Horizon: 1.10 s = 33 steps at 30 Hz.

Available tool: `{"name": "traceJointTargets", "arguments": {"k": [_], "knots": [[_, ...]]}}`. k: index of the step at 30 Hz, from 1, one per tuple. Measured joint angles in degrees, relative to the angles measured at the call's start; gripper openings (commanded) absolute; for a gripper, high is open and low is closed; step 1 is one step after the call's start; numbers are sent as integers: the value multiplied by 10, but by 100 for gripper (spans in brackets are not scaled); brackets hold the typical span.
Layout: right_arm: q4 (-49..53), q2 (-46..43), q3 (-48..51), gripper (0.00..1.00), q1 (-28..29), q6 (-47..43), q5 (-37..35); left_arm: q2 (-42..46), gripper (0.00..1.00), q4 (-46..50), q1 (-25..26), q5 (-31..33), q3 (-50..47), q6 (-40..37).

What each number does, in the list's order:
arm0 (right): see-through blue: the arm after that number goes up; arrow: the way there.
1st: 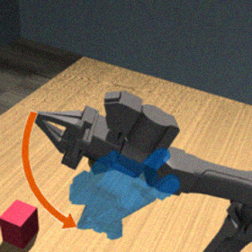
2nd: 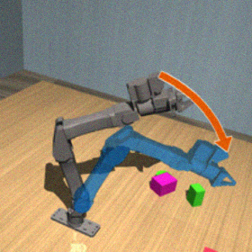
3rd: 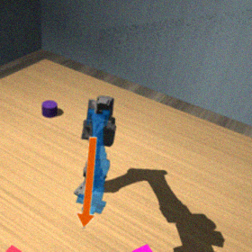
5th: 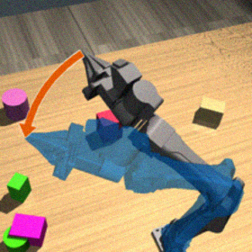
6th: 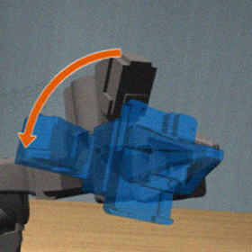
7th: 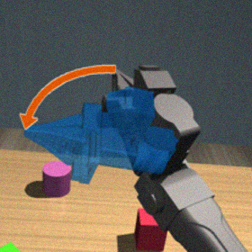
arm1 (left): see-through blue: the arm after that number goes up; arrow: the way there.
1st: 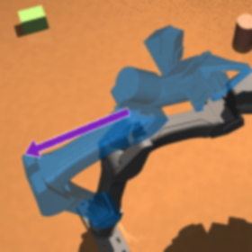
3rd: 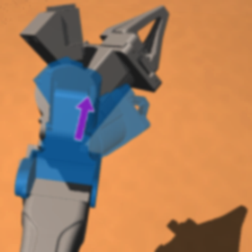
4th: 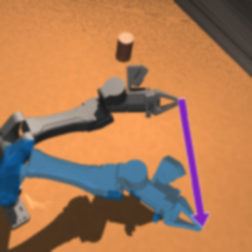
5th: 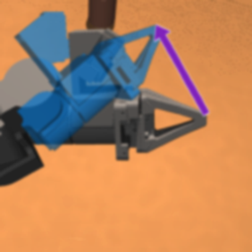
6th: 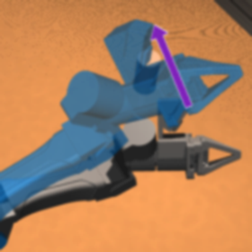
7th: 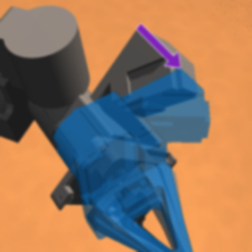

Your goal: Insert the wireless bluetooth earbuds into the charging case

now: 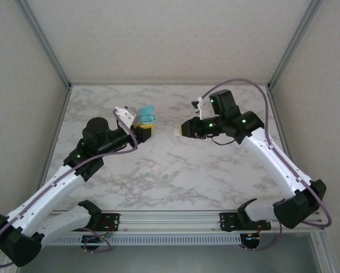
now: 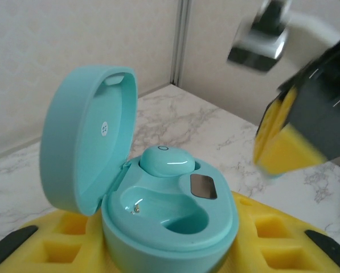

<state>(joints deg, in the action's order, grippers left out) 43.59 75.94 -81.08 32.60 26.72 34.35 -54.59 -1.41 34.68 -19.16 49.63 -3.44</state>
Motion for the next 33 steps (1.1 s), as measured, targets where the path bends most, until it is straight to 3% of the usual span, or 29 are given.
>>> {"name": "traceJointTargets", "arguments": {"k": [6,12,23,29,33], "knots": [[-57,-6,-42,24,1,54,64,-37,9,-78,5,-16,-32,-14],[-71,16,-80,25,35,72,54,-62,9,-129,18,-28,-37,-28],[-47,45,-105,23,74,58,-86,-77,6,-135,35,-4,-37,-56],[2,-6,-36,24,68,36,-214,-72,7,-110,35,55,-37,-55],[19,-18,38,28,29,19,-257,-46,7,-102,35,85,-46,-49]]}}
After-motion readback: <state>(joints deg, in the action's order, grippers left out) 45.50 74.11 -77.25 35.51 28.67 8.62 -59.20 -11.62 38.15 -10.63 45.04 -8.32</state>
